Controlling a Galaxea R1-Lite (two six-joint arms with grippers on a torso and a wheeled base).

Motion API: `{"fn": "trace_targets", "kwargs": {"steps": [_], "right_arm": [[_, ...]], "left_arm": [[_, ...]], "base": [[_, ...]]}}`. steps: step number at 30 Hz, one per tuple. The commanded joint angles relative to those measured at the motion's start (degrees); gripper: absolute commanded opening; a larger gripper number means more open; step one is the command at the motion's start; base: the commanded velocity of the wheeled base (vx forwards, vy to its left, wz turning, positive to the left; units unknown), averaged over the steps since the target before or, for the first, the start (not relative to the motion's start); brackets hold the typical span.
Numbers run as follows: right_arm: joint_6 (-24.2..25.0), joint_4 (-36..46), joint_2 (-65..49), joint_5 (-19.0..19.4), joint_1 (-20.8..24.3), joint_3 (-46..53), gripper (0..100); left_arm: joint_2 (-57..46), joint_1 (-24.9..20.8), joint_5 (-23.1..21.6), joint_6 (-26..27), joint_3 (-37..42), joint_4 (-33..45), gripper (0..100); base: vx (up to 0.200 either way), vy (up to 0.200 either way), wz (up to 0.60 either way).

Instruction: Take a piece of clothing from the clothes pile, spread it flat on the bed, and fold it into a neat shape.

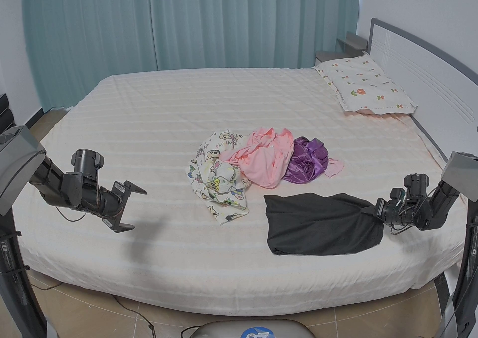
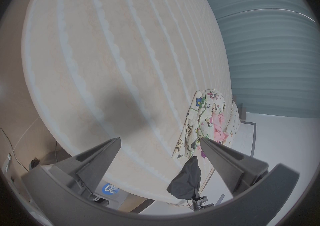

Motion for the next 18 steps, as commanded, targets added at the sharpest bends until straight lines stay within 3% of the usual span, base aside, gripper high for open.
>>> {"fn": "trace_targets", "kwargs": {"steps": [1,9,13,18], "right_arm": [[0.9,-0.7,-1.6,0.2,0.1,-0.1,100],[5.8,-0.8,-0.3,-0.1,-2.1,-2.7,100],[10.7,-0.9,1.9,-0.3,-0.7,-4.4,100],[11.4,-0.9,2.2,-0.3,0.5,-3.6,100]], "left_arm": [[0.0,0.0,0.0,0.0,-0.1,0.0,100],[0.0,0.0,0.0,0.0,-0.1,0.0,100],[0.0,0.0,0.2,0.0,-0.1,0.0,100],[0.1,-1.1,2.6,0.2,0.0,-0.4,100]], "base": [[0.0,0.0,0.0],[0.0,0.0,0.0],[0.0,0.0,0.0],[0.0,0.0,0.0]]}}
